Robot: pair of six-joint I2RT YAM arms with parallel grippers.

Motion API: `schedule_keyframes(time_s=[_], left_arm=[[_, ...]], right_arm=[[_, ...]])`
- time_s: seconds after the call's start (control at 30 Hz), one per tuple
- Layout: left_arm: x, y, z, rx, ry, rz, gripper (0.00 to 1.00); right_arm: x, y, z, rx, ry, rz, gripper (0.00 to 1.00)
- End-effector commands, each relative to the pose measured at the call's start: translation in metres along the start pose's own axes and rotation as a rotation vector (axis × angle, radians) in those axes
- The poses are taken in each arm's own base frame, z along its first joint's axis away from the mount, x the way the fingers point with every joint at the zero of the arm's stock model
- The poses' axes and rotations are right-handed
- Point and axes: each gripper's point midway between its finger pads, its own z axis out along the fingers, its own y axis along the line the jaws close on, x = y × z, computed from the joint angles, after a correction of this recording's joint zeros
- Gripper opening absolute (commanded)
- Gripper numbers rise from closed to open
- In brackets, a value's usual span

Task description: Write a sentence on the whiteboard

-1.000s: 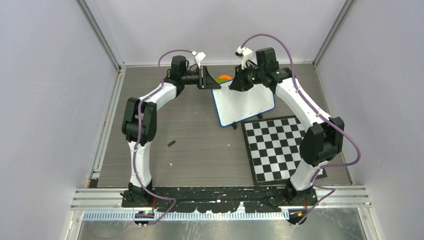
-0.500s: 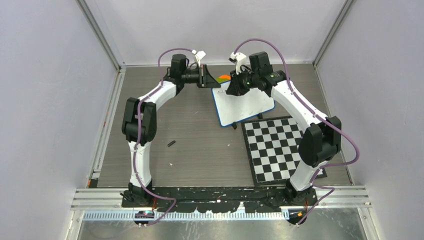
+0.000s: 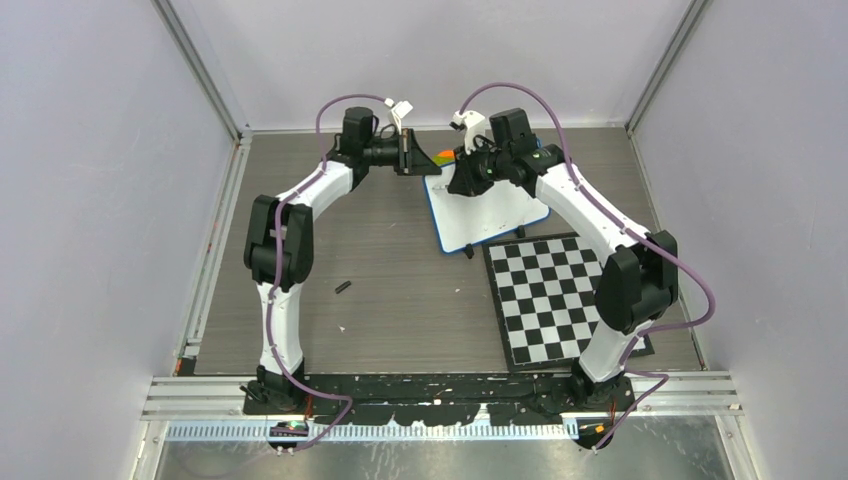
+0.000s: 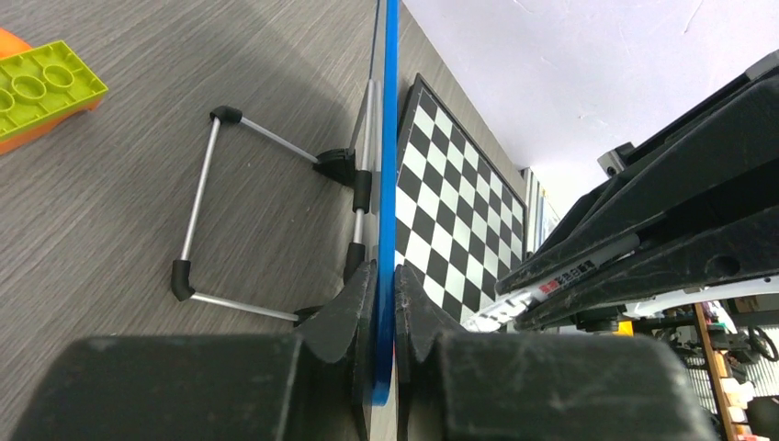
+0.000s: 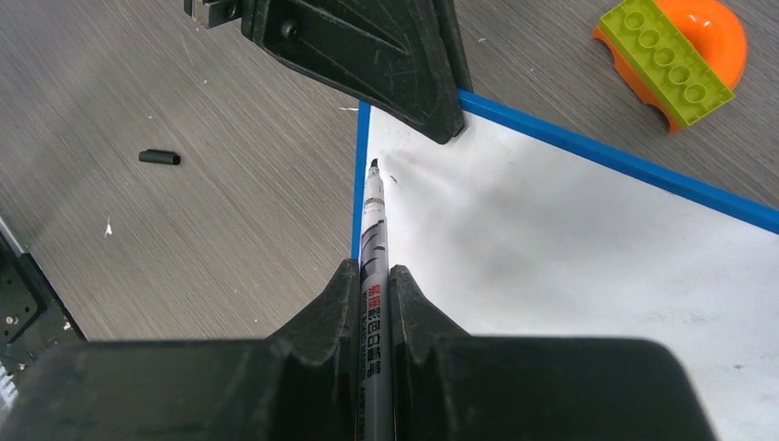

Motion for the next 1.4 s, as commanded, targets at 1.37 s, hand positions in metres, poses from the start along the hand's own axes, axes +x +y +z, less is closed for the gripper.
schedule_keyframes(time_s=[1.37], left_arm=[[-0.002, -0.005, 0.009, 0.004, 0.015, 0.040, 0.00]], right_arm=[[-0.014, 0.001, -0.005, 0.019, -0.038, -0.062, 0.00]])
